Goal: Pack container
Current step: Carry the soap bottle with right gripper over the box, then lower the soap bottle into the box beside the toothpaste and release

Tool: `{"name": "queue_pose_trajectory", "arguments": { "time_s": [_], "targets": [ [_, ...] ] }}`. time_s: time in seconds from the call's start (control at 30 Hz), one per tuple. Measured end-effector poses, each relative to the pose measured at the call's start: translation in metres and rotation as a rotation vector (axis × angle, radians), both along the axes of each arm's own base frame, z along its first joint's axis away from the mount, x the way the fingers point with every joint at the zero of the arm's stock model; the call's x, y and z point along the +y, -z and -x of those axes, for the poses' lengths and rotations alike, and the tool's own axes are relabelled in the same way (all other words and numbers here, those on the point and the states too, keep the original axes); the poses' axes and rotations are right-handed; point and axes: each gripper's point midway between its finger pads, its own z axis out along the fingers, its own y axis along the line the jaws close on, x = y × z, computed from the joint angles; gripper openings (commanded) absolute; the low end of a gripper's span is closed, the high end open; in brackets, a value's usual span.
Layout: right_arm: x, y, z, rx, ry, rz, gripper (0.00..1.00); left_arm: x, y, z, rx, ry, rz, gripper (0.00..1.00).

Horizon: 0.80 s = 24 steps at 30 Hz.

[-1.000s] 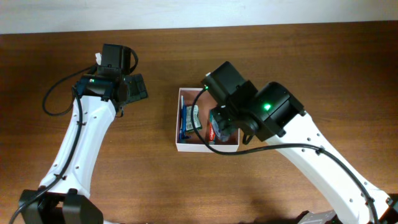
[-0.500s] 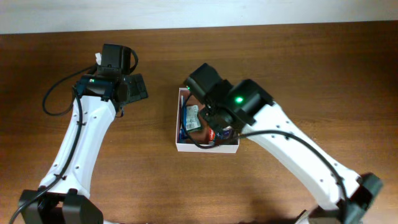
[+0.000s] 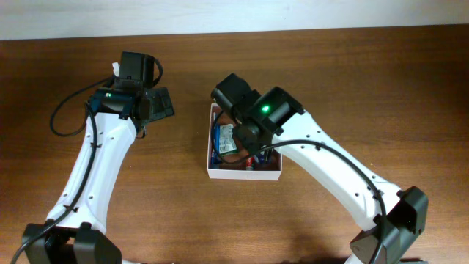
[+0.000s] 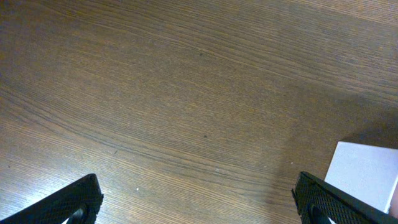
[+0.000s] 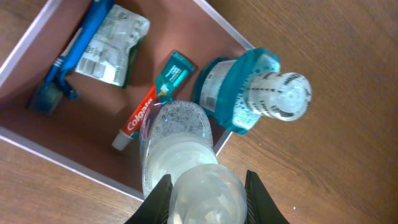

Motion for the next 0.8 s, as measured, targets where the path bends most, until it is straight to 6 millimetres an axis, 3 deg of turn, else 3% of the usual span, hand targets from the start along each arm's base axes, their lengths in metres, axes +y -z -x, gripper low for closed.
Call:
{"name": "queue_pose_trajectory", "arguments": {
  "time_s": [0.67,0.73,0.8],
  "targets": [
    [-0.017,0.045,0.003,0.053,0.053,0.037,0.18,0.000,0.000,0.000,0.000,0.000,0.000,0.99],
    [-0.021,0.045,0.001,0.053,0.069,0.035,0.23,0.000,0.000,0.000,0.000,0.000,0.000,0.99],
    [-0.025,0.046,-0.002,0.058,0.090,0.025,0.34,0.000,0.000,0.000,0.000,0.000,0.000,0.99]
  ]
}}
